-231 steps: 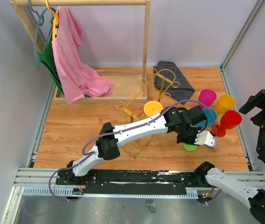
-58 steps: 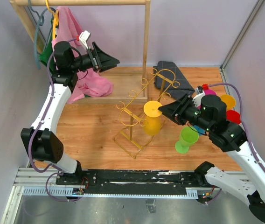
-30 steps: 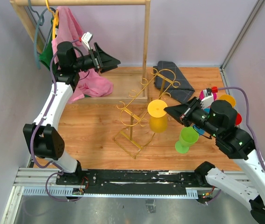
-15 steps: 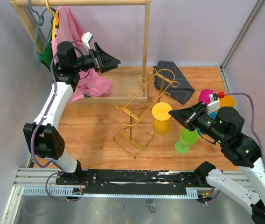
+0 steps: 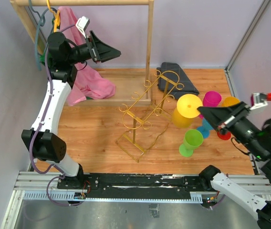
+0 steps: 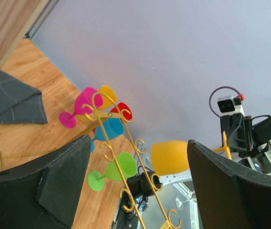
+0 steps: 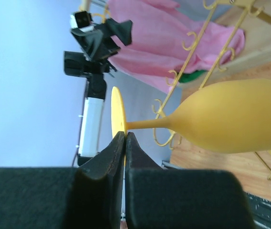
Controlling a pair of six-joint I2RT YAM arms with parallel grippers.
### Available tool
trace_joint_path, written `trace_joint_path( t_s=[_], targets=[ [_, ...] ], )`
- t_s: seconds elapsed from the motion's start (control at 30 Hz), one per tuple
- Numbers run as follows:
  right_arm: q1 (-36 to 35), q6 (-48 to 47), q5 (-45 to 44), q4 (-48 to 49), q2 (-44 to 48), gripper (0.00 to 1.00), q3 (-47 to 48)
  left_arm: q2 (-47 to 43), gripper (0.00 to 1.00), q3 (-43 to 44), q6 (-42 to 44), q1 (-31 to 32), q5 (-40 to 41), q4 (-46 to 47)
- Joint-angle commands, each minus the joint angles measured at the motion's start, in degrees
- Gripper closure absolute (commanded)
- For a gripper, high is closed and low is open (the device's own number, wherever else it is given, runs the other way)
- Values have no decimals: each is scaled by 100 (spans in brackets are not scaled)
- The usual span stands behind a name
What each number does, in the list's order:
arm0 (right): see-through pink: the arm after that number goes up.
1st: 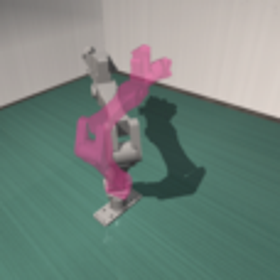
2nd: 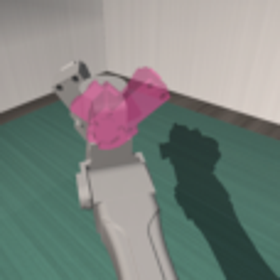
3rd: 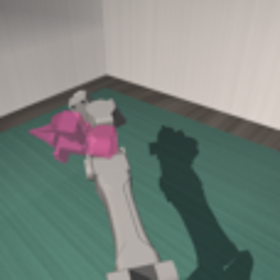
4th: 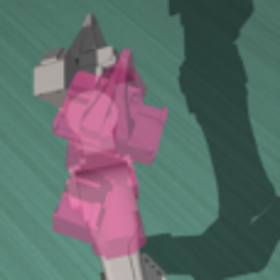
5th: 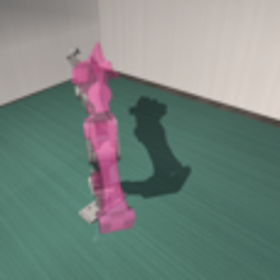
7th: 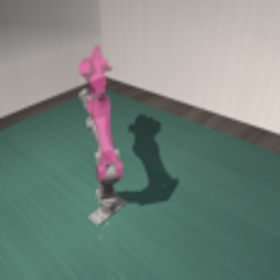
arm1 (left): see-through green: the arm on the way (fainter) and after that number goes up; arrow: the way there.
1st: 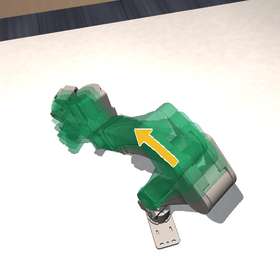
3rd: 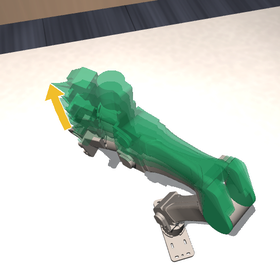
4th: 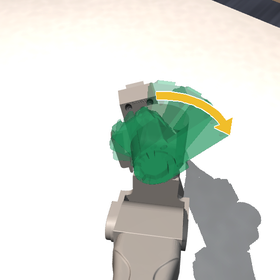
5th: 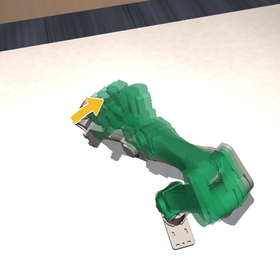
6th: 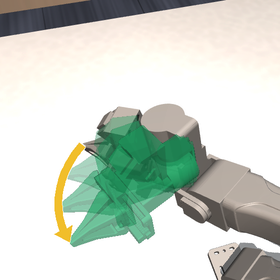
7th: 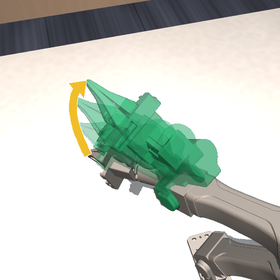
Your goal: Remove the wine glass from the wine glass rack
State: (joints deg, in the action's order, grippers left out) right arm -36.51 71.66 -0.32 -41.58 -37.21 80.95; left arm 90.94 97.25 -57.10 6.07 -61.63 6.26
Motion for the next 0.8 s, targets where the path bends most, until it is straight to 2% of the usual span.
trace_joint_path(
  t_s=[0.0,0.13,0.2,0.33,0.43,0.63,0.77],
  targets=[
    [83,-399,-566,-720,41,99,784,103,14,359,-121,-44,-203,332],
    [83,-557,-742,-821,7,99,1252,168,14,461,-234,-44,-240,505],
    [82,-661,-759,-527,18,99,1285,191,14,475,-357,-40,-254,703],
    [83,-692,-553,1007,23,99,724,201,13,501,-665,-18,-314,1147],
    [83,-697,-133,2040,-331,99,522,189,12,483,-873,4,-332,1514],
    [87,-590,833,3908,-1742,99,957,37,11,141,-1365,9,-309,2523],
    [133,-144,1409,5058,-2554,99,1242,-208,11,-535,-1869,0,-199,3931]
  ],
)
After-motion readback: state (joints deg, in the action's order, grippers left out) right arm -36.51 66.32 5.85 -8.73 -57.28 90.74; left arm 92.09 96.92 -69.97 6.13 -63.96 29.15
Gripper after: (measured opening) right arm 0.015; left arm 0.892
